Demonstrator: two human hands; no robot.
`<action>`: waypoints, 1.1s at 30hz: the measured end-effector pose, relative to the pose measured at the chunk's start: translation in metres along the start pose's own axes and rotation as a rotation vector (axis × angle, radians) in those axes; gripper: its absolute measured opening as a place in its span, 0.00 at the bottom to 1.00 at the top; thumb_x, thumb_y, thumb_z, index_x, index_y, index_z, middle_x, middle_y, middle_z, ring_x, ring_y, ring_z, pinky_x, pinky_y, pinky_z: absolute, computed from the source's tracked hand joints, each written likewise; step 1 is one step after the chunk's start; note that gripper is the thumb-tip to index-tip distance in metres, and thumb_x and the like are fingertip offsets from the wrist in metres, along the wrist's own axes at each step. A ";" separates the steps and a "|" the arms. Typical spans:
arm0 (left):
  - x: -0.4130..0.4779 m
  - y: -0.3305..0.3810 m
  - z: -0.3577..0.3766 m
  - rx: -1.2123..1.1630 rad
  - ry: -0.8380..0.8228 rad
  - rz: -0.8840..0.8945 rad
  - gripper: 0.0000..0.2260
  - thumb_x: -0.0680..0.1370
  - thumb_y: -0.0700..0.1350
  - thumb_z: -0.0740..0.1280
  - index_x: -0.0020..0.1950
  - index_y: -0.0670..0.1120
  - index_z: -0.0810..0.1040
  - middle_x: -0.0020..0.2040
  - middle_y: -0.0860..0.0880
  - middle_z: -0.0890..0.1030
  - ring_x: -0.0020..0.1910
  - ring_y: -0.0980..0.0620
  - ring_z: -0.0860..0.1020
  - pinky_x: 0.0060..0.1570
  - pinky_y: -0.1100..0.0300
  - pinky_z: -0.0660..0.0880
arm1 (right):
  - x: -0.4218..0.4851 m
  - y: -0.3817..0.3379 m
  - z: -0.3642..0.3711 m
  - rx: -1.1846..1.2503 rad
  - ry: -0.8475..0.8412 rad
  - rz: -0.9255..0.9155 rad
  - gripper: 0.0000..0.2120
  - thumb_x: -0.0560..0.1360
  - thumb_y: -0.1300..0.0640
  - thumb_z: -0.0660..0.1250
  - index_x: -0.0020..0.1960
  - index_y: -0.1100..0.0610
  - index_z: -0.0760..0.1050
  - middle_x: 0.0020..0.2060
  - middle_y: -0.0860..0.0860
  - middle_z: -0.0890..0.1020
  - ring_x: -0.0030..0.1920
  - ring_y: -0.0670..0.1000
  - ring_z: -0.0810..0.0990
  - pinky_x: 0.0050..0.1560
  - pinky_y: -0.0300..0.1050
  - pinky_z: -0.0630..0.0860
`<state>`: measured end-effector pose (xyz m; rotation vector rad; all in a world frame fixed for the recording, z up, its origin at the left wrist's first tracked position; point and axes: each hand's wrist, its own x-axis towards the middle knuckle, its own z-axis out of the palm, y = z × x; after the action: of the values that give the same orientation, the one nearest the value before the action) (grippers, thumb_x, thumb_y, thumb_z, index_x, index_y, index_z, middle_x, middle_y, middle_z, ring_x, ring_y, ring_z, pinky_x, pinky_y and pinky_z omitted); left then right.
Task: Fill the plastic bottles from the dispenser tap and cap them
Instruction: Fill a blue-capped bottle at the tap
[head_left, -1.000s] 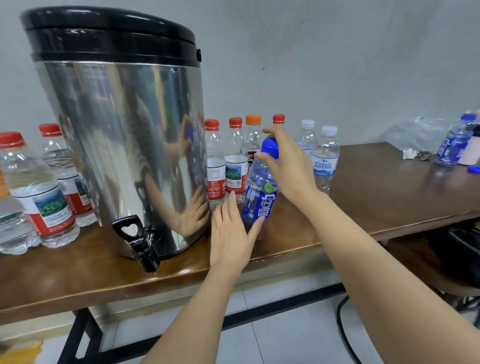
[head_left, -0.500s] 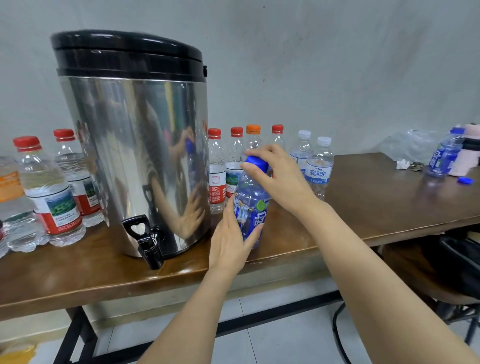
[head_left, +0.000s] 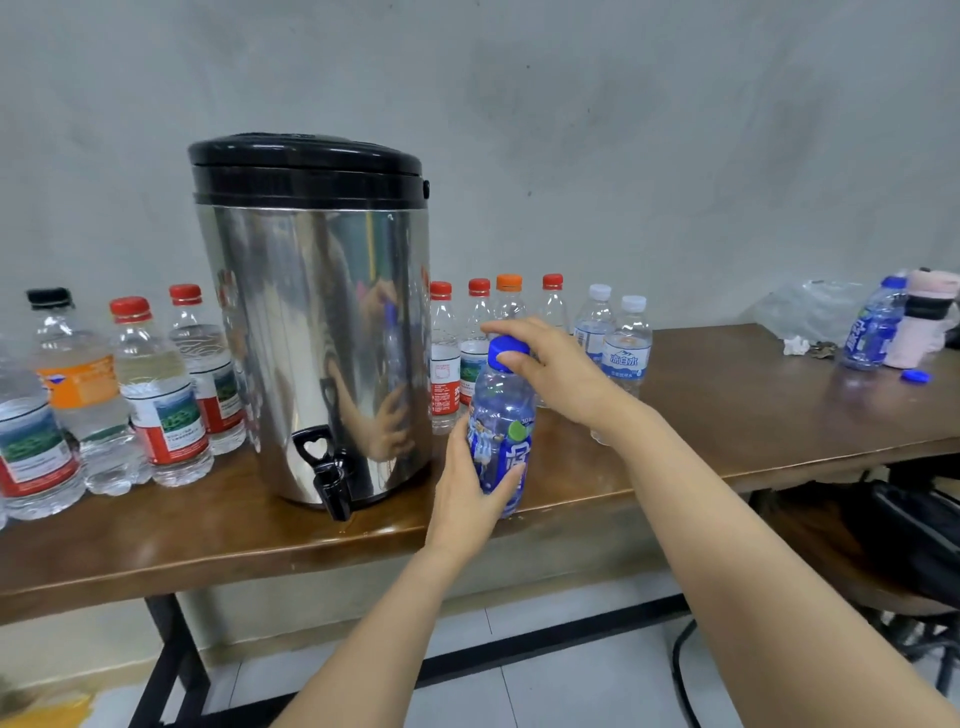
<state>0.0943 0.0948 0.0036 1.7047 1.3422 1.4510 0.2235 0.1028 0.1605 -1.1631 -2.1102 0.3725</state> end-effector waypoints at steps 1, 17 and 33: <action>-0.004 0.002 0.000 -0.019 0.026 -0.008 0.37 0.73 0.54 0.74 0.76 0.56 0.57 0.71 0.56 0.71 0.67 0.61 0.72 0.65 0.56 0.74 | -0.002 -0.004 0.000 0.005 -0.016 0.000 0.20 0.83 0.60 0.59 0.74 0.52 0.68 0.69 0.51 0.72 0.69 0.51 0.69 0.70 0.48 0.68; -0.076 0.017 -0.060 0.059 0.134 -0.057 0.36 0.63 0.61 0.79 0.67 0.61 0.68 0.59 0.62 0.79 0.56 0.62 0.78 0.56 0.55 0.79 | -0.027 -0.052 0.004 -0.030 -0.300 -0.012 0.14 0.76 0.52 0.71 0.61 0.51 0.79 0.55 0.46 0.80 0.51 0.40 0.77 0.43 0.25 0.72; -0.110 -0.017 -0.101 0.026 0.124 -0.155 0.31 0.64 0.53 0.82 0.59 0.68 0.69 0.54 0.66 0.80 0.53 0.64 0.79 0.52 0.62 0.78 | -0.028 -0.053 0.046 0.048 -0.390 0.009 0.15 0.74 0.57 0.74 0.60 0.55 0.80 0.49 0.46 0.81 0.43 0.35 0.78 0.43 0.26 0.72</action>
<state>0.0015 -0.0187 -0.0279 1.5107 1.5288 1.4765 0.1684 0.0530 0.1437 -1.1426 -2.4118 0.6978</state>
